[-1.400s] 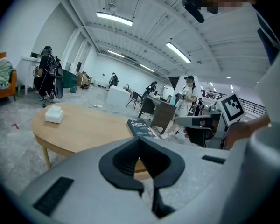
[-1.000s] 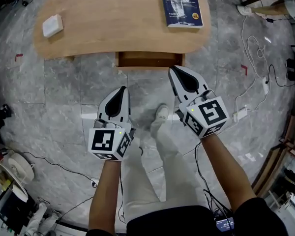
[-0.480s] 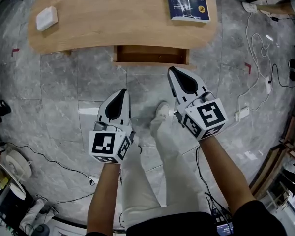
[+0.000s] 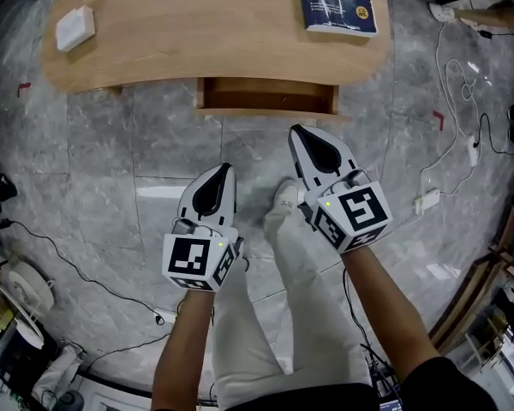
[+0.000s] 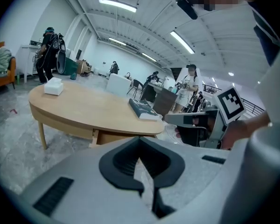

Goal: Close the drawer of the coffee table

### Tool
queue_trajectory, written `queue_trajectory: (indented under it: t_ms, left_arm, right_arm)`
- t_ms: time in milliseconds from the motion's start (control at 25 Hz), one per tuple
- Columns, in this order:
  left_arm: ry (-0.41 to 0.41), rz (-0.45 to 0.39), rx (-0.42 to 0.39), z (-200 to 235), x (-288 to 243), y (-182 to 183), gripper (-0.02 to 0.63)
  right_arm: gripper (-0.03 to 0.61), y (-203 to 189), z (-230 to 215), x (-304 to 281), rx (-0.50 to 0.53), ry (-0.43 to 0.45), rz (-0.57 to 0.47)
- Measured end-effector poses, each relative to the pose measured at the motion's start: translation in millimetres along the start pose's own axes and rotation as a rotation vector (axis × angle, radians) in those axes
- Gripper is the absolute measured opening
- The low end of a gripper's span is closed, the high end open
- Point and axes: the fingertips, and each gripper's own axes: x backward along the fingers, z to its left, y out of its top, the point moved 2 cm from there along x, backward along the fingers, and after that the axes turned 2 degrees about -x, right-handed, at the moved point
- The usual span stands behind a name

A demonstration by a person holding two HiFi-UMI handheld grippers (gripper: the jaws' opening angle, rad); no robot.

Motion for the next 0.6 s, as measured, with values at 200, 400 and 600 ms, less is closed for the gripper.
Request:
queue_trajectory:
  t_ms: [200,400,600]
  left_arm:
    - [-0.001,0.007,0.006,4.9,-6.6,-11.4,-0.002]
    - [0.007,0.01,0.013,8.9,-10.1,-21.0,-0.002]
    - [0.005,0.019,0.011,14.7,-14.8,-26.8,-0.002]
  right_arm:
    - [0.012,-17.2,-1.0,-8.1,-0.014,-0.001,0.01]
    - [0.012,-34.3,-12.4,-11.8,-0.011,-0.033,0.025]
    - [0.012,-49.7,-21.0,-19.1,-0.019,-0.058,0.041]
